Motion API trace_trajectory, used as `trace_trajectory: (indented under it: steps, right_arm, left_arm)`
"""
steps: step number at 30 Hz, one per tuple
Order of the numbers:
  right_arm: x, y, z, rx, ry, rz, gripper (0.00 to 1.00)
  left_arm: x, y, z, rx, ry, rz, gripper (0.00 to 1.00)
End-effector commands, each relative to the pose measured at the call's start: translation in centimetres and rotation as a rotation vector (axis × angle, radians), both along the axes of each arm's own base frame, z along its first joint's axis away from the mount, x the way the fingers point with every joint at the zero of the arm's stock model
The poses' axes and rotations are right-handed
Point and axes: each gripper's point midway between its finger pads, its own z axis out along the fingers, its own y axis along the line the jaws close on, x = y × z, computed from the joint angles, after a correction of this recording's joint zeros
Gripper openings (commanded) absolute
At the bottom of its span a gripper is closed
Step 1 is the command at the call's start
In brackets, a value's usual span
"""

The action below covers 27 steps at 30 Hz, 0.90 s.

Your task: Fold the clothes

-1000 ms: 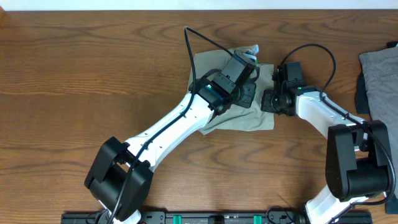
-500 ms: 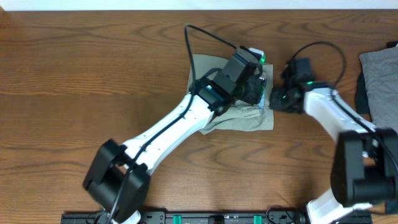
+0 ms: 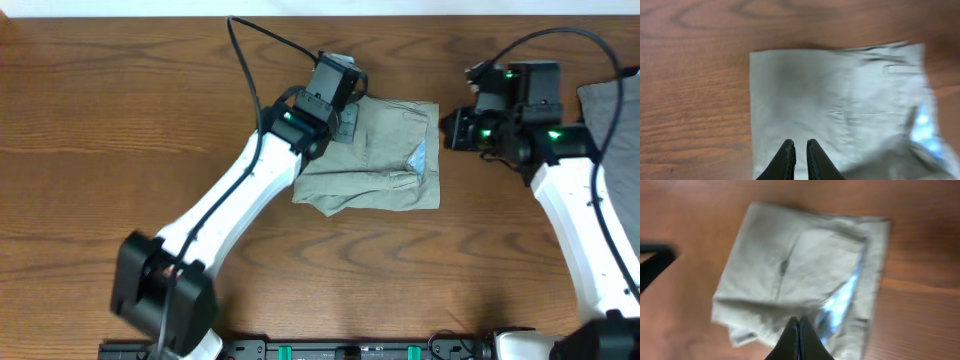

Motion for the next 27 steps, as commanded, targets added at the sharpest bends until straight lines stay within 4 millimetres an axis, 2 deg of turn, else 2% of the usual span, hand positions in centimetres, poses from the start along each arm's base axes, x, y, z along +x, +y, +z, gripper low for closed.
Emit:
trace_trajectory:
  steps: [1, 3, 8, 11, 14, 17, 21, 24, 27]
  right_arm:
    - [-0.9, 2.8, -2.4, 0.03, 0.051, 0.149, 0.01]
    - [-1.0, 3.6, -4.4, 0.024, 0.096, 0.177, 0.01]
    - [-1.6, 5.6, -9.7, -0.005, 0.201, 0.285, 0.01]
    - [-2.9, 7.2, -12.6, 0.039, 0.284, 0.371, 0.01]
    - [-5.1, 8.2, -14.4, 0.092, 0.372, 0.458, 0.01]
    - [-7.0, 7.0, -16.1, 0.037, 0.479, 0.459, 0.01]
    - [-8.6, 3.5, -18.3, -0.158, 0.59, 0.389, 0.01]
    - [-8.6, 1.9, -19.4, -0.248, 0.606, 0.325, 0.01]
    - [-8.1, 2.0, -20.0, -0.243, 0.587, 0.303, 0.01]
  left_arm:
    - [1.4, 0.7, -3.1, 0.052, 0.031, 0.02, 0.11]
    - [1.9, 0.6, -4.4, 0.059, 0.041, 0.024, 0.11]
    - [2.8, 0.1, -6.1, 0.058, 0.041, 0.024, 0.12]
    - [2.9, 0.0, -6.4, 0.059, 0.042, 0.024, 0.11]
    - [2.9, 0.0, -6.5, 0.06, 0.045, 0.024, 0.11]
    - [2.8, 0.1, -6.6, 0.062, 0.048, 0.024, 0.11]
    - [2.7, 0.2, -7.3, 0.071, 0.063, 0.023, 0.11]
    - [2.6, 0.2, -9.1, 0.091, 0.095, 0.023, 0.11]
    - [2.4, 0.3, -11.4, 0.115, 0.135, 0.022, 0.1]
